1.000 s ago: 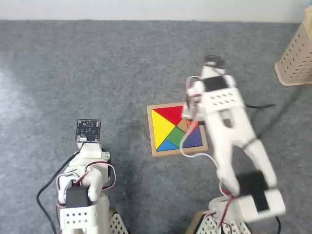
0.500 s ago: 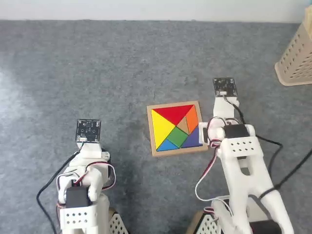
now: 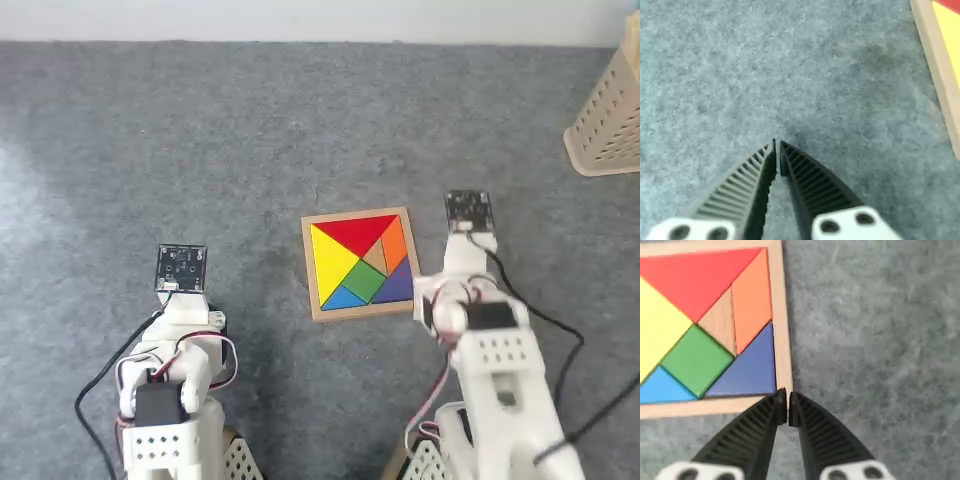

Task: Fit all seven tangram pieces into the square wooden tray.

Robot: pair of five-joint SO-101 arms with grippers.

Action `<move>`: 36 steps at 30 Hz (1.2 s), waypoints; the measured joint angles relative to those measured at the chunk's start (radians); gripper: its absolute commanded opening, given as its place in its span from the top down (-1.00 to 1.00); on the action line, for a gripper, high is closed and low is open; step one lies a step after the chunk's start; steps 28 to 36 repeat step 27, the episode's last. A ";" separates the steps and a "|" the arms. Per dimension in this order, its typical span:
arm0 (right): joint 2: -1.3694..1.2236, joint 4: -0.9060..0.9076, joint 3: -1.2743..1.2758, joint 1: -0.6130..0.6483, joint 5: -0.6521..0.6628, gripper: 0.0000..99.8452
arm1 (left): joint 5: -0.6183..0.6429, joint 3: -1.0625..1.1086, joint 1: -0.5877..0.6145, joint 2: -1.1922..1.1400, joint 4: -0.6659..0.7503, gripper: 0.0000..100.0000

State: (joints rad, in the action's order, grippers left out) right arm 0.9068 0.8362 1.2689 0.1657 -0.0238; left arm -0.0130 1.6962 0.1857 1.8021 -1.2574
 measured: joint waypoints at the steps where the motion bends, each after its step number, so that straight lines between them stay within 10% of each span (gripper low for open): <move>1: 0.051 0.000 0.032 0.000 0.020 0.99 | 0.000 0.000 0.000 0.000 0.000 0.98; 17: 0.901 0.359 0.376 -0.006 0.132 0.98 | 0.000 0.000 0.000 0.000 0.000 0.98; 36: 0.887 0.377 0.397 -0.003 0.132 0.98 | 0.000 0.000 0.000 0.000 0.000 0.98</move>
